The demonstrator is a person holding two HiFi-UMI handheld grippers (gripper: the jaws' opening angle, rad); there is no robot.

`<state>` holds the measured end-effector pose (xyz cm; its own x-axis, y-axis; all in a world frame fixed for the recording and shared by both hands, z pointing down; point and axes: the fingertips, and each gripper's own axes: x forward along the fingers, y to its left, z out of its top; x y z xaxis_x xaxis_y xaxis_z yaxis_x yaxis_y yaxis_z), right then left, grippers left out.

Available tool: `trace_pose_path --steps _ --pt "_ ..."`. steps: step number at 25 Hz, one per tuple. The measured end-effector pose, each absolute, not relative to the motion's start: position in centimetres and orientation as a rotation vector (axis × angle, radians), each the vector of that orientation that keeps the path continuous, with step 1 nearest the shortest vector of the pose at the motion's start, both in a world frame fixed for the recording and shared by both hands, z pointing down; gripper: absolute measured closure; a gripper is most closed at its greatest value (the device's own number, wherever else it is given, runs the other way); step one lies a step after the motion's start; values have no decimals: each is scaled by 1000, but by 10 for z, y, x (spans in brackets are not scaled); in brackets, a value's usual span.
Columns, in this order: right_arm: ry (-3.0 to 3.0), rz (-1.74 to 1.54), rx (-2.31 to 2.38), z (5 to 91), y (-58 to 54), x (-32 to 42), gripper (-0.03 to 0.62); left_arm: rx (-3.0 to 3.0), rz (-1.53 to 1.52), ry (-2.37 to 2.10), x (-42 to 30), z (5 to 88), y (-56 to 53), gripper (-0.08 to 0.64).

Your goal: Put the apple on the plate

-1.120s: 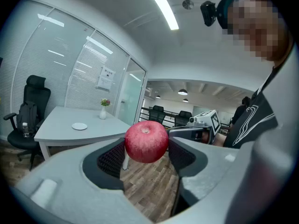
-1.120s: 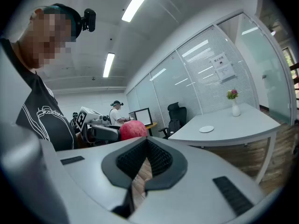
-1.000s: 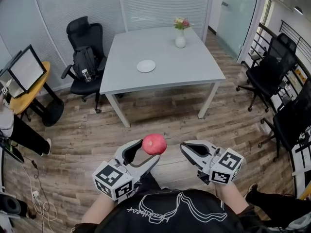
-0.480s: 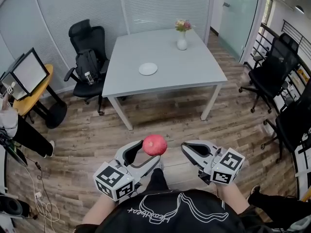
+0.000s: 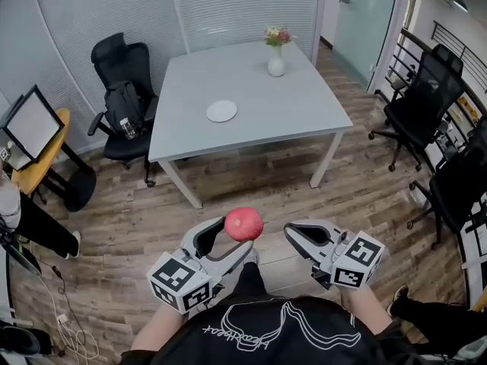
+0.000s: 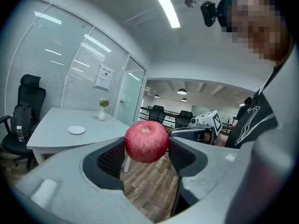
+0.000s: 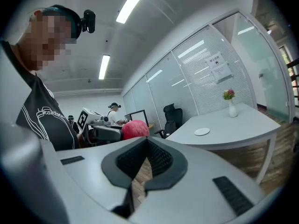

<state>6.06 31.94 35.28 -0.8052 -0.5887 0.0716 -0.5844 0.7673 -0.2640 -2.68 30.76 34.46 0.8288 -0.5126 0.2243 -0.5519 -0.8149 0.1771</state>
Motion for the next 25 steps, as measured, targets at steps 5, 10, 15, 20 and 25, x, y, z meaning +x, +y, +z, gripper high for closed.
trace_pose_path --steps 5,10,15,20,25 --pt "2919 -471 -1021 361 266 65 583 2765 255 -788 -25 353 254 261" --pt "2909 -515 -1036 367 198 64 583 2736 273 -781 -27 364 186 261" --pt "2918 -540 -1031 366 123 50 583 2713 259 -795 -41 364 112 261" --pt "2969 -527 -1002 356 69 25 583 2712 225 -808 -63 355 54 261" --pt "2989 -467 -1004 342 35 14 583 2743 200 -840 -75 341 14 261"
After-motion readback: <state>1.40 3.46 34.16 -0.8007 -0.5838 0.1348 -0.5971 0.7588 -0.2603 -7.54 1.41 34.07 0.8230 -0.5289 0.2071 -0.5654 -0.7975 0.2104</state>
